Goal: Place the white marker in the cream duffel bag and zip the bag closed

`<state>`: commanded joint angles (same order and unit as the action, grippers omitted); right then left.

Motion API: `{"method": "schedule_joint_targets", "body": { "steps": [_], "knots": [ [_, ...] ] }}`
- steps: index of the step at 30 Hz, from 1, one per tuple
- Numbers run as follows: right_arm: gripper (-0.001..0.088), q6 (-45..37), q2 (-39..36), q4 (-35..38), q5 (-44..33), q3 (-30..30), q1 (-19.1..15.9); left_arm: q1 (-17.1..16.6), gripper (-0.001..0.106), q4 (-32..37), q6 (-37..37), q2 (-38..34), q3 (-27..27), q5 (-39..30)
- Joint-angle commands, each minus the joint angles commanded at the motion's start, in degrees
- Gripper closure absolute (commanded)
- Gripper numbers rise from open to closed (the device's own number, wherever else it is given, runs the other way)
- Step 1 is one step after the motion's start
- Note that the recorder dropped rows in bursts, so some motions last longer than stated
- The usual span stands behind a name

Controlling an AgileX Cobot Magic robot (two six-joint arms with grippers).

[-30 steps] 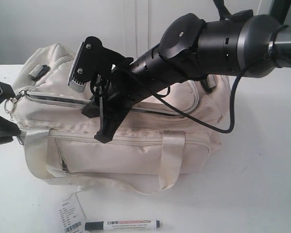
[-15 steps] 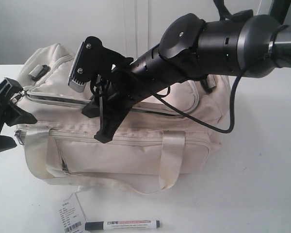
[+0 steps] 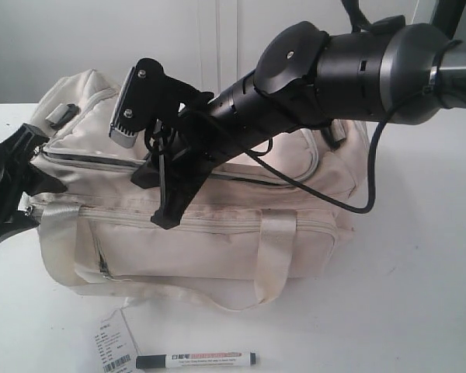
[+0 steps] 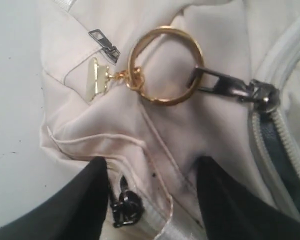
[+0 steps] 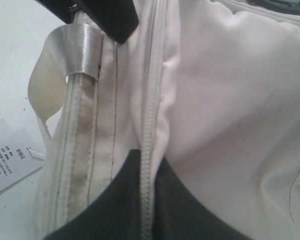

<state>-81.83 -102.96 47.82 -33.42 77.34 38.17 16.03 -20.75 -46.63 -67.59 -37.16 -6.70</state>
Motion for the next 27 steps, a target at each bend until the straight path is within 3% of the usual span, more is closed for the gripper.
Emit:
{"method": "schedule_joint_targets", "body": {
  "steps": [4, 10, 19, 27],
  "knots": [
    [0.0868, 0.0, 0.0, 0.0, 0.0, 0.0, 0.0, 0.0, 0.105, 0.0, 0.15, 0.0, 0.0, 0.96],
    [0.085, 0.0, 0.0, 0.0, 0.44, 0.0, 0.0, 0.0, 0.105, 0.0, 0.14, 0.14, 0.0, 0.45],
    [0.0468, 0.0, 1.38, 0.1, 0.34, 0.0, 0.0, 0.0, 0.105, 0.36, 0.32, 0.21, 0.0, -0.7],
    [0.0458, 0.0, 2.19, 0.1, 1.29, 0.0, 0.0, 0.0, 0.105, 0.69, 0.85, 0.21, 0.0, -0.63]
  ]
}}
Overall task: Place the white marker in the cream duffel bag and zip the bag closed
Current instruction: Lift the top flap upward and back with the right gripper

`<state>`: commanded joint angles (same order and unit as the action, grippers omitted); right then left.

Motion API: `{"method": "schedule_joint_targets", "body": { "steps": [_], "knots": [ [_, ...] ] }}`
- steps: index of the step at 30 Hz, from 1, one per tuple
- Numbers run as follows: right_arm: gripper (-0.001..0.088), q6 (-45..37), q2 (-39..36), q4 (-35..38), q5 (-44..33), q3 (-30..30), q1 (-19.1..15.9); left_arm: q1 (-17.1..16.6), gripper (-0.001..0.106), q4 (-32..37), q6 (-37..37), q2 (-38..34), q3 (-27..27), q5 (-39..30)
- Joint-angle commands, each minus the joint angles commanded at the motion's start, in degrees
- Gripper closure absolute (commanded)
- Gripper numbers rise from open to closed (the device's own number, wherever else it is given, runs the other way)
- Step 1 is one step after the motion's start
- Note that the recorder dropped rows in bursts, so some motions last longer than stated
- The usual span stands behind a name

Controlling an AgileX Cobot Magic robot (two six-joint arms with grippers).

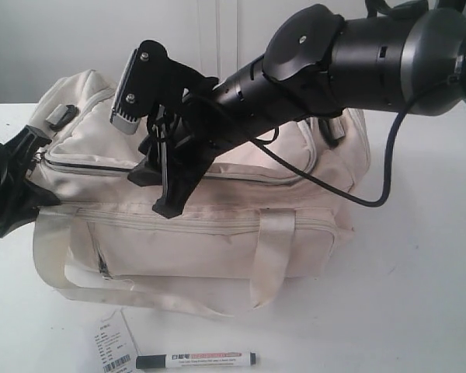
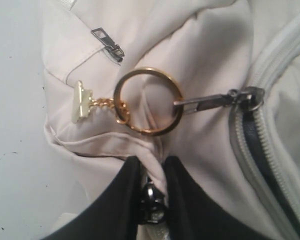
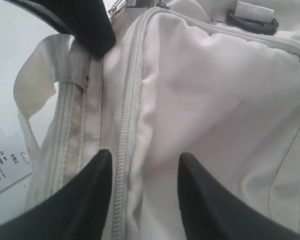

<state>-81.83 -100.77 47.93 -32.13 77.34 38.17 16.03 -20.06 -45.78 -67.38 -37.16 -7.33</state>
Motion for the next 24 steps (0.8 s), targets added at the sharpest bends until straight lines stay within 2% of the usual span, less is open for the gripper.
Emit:
{"method": "schedule_joint_targets", "body": {
  "steps": [5, 9, 14, 18, 21, 24],
  "knots": [
    [0.0464, 0.0, 0.0, 0.0, 4.3, 0.0, 0.0, 0.0, 0.105, 0.0, 1.11, 0.0, 0.0, 0.0],
    [0.0516, 0.0, 0.0, 0.0, 5.18, 0.0, 0.0, 0.0, 0.105, 0.0, 1.11, 0.0, 0.0, 0.0],
    [0.0652, 0.0, 0.0, 0.0, 5.02, 0.0, 0.0, 0.0, 0.105, 0.0, 1.23, 0.0, 0.0, 0.0],
    [0.0857, -0.27, 0.0, -0.12, 3.8, 0.0, 0.0, 0.0, 0.105, 0.0, 1.23, 0.0, 0.0, 0.0],
    [0.0868, -0.36, 0.0, -0.12, 4.87, 0.0, 0.0, 0.0, 0.105, 0.0, 1.23, 0.0, 0.0, 0.0],
    [0.0868, -0.36, 0.12, -0.12, 9.4, 0.12, 0.0, 0.0, 0.105, 0.0, 1.23, 0.0, 0.0, 0.0]
  ]
}}
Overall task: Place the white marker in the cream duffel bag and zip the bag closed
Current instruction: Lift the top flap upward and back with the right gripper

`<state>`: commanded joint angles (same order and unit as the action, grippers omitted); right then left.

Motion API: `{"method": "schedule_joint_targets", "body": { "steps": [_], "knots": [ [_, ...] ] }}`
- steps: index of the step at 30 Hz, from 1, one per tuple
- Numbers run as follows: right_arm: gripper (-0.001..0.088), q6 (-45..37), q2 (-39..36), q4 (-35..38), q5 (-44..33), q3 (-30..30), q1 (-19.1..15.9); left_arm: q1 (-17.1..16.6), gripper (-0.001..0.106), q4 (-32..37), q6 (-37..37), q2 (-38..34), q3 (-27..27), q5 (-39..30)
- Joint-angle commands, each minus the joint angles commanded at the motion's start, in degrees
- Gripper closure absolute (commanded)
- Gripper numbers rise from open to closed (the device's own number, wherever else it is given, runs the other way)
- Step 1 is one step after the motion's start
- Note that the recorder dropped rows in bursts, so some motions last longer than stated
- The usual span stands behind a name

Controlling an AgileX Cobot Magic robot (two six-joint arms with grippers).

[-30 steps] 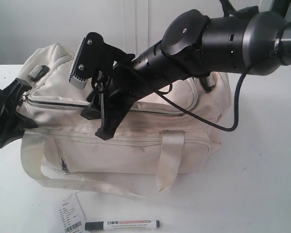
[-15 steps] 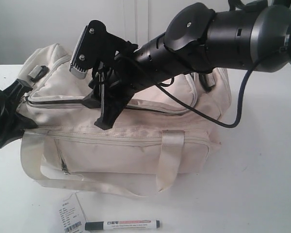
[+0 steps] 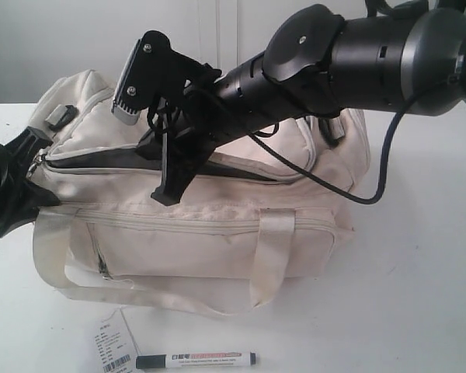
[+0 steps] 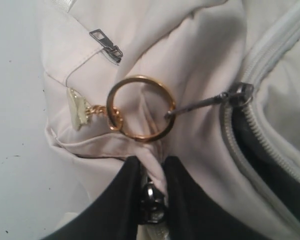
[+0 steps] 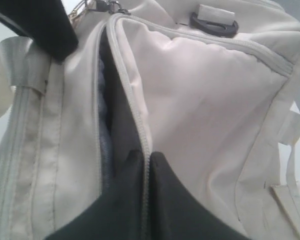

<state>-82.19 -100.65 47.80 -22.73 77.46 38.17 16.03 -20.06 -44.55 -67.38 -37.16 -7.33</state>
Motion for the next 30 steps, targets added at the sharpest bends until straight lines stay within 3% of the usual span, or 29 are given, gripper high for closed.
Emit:
{"method": "schedule_joint_targets", "body": {
  "steps": [18, 23, 30],
  "knots": [
    [0.0868, 1.62, 0.23, 0.1, 22.29, 3.28, -2.71, 0.0, 0.105, 0.0, 0.0, 0.0, 0.0, 0.0],
    [0.0868, 1.62, 0.57, 0.37, 33.42, 3.28, -2.82, 0.0, 0.105, -0.11, -0.42, 0.0, 0.0, 0.23],
    [0.0868, 1.65, 1.92, 0.76, 40.06, 3.28, -2.82, 0.0, 0.105, -0.11, -0.59, 0.0, 0.0, 0.4]
  ]
}}
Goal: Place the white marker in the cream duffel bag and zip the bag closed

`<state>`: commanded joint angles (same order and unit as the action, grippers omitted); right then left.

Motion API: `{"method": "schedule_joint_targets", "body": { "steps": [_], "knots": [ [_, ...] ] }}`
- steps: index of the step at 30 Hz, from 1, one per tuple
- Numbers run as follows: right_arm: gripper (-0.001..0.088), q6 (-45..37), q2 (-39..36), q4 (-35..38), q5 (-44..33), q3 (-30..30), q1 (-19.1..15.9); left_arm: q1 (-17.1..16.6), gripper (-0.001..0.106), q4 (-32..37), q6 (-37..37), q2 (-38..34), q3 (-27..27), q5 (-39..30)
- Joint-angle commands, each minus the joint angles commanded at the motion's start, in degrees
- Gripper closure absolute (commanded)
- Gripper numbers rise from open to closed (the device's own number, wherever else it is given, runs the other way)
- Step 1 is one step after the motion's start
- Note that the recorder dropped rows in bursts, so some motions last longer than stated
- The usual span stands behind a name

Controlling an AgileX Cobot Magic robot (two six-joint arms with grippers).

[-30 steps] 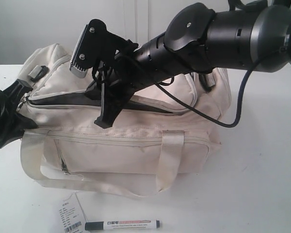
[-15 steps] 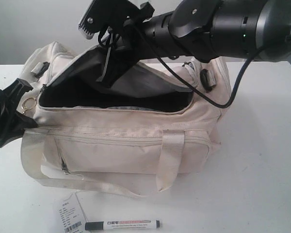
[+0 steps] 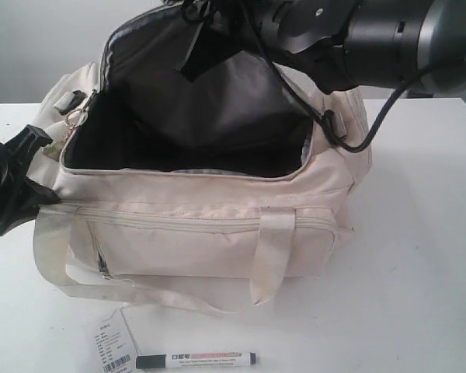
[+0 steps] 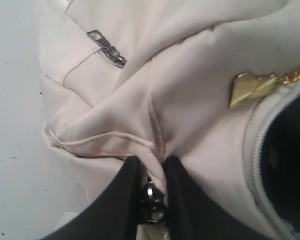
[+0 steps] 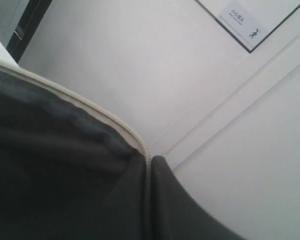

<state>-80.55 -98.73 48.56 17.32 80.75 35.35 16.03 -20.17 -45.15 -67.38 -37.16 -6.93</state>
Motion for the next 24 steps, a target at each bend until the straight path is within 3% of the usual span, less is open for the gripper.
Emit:
{"method": "schedule_joint_targets", "body": {
  "steps": [14, 17, 24],
  "knots": [
    [0.0868, 0.0, 0.0, 1.37, 0.33, 0.0, 0.0, 0.0, 0.105, 0.1, 0.37, 0.03, 0.0, -0.2],
    [0.0868, 0.0, 0.0, 1.37, 0.33, 0.0, 0.0, 0.0, 0.091, 0.1, 0.37, 0.03, 0.0, -0.2],
    [0.0868, 0.0, 0.0, 1.37, 0.33, 0.0, 0.0, 0.0, 0.037, 0.21, 5.21, 1.13, -0.22, -0.85]
  ]
}}
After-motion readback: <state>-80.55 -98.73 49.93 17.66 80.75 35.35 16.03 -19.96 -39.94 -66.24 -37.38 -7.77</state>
